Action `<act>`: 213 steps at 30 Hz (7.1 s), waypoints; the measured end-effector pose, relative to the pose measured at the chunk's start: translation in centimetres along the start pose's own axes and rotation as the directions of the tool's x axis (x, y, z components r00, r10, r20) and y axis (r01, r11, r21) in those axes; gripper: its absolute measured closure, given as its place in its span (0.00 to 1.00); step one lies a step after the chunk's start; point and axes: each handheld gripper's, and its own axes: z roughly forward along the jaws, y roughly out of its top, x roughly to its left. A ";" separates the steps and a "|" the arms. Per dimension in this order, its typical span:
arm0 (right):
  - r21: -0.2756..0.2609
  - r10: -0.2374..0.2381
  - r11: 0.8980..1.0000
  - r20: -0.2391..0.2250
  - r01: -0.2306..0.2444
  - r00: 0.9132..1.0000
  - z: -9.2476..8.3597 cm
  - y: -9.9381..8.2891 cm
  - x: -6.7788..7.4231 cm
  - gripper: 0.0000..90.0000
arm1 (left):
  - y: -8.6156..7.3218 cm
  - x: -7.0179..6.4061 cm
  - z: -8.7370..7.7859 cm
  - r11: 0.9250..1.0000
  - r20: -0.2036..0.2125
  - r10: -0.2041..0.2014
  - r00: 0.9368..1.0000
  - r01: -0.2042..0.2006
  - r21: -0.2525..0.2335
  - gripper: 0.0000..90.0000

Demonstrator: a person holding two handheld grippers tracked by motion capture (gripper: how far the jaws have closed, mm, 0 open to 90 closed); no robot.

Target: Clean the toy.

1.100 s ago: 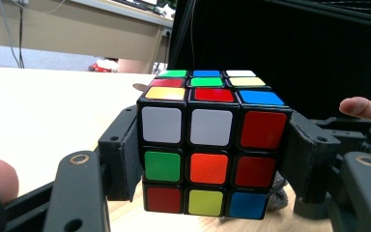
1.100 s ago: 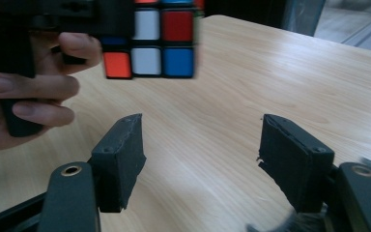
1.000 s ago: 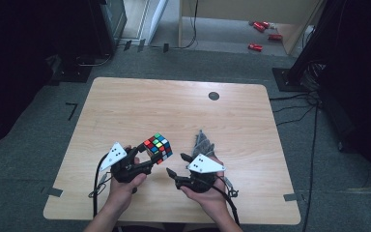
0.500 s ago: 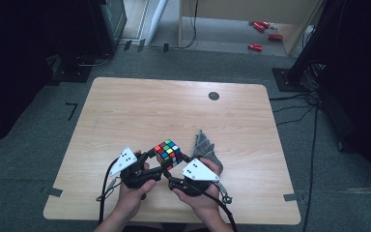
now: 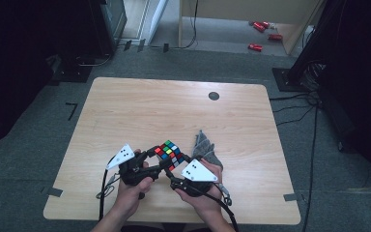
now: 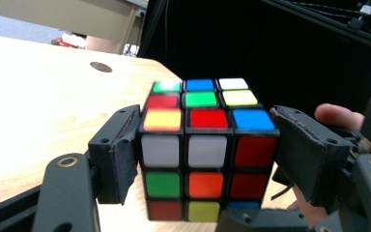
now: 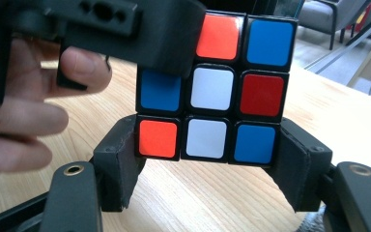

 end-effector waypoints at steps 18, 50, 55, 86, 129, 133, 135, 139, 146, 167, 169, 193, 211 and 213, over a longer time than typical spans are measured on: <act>-0.042 -0.078 0.996 0.067 0.081 0.995 -0.4 -0.4 0.6 0.37 | -0.2 0.2 0.0 0.996 0.037 -0.092 0.995 0.092 0.009 0.39; 0.025 0.130 0.991 0.064 -0.132 0.989 -2.1 0.2 -5.4 0.39 | 0.2 1.2 -1.1 0.955 -0.054 0.295 0.954 -0.297 -0.025 0.28; 0.015 0.172 0.985 0.025 -0.172 0.985 -2.5 0.9 -5.3 0.39 | -0.8 1.3 -0.2 0.934 -0.093 0.357 0.930 -0.357 0.016 0.26; 0.208 0.348 0.928 -0.194 -0.308 0.917 -1.1 2.2 -2.3 0.38 | -3.2 -1.6 0.7 0.699 -0.047 0.713 0.700 -0.703 0.133 0.26; 0.335 0.093 0.932 0.155 -0.140 0.984 0.5 -4.4 -8.9 0.48 | -1.6 1.4 0.2 0.860 -0.133 0.500 0.856 -0.472 0.192 0.38; 0.352 0.095 0.924 0.173 -0.151 0.980 0.6 -5.1 -9.3 0.50 | -1.6 1.3 0.2 0.861 -0.130 0.498 0.857 -0.471 0.192 0.37; 0.356 0.079 0.924 0.177 -0.138 0.981 0.7 -5.2 -9.3 0.51 | -1.6 1.3 0.3 0.863 -0.129 0.495 0.859 -0.468 0.192 0.37; 0.389 0.019 0.916 0.211 -0.101 0.977 0.9 -5.8 -9.2 0.54 | -1.6 1.2 0.3 0.864 -0.130 0.492 0.861 -0.464 0.194 0.37; 0.370 0.068 0.917 0.215 -0.146 0.974 0.9 -6.1 -9.7 0.62 | -1.6 1.3 0.2 0.867 -0.129 0.486 0.864 -0.459 0.195 0.38; 0.137 0.264 0.952 0.074 -0.272 0.962 -1.7 -2.9 -9.2 0.82 | -1.6 1.3 0.3 0.881 -0.080 0.453 0.888 -0.432 0.195 0.38; 0.090 0.269 0.959 0.024 -0.270 0.963 -2.3 -1.7 -8.5 0.82 | -1.8 1.2 0.5 0.875 -0.072 0.461 0.885 -0.439 0.203 0.38; 0.030 0.268 0.963 -0.146 -0.266 0.952 -2.6 0.4 -5.9 0.81 | -2.2 -0.5 0.7 0.837 0.001 0.520 0.854 -0.509 0.200 0.38; 0.026 0.267 0.964 -0.125 -0.266 0.955 -2.9 0.6 -5.7 0.80 | -1.9 -0.7 0.4 0.848 0.008 0.509 0.861 -0.503 0.167 0.38; 0.024 0.275 0.961 -0.131 -0.274 0.952 -2.9 0.6 -5.8 0.80 | -1.9 -0.6 0.5 0.852 0.010 0.501 0.865 -0.495 0.172 0.38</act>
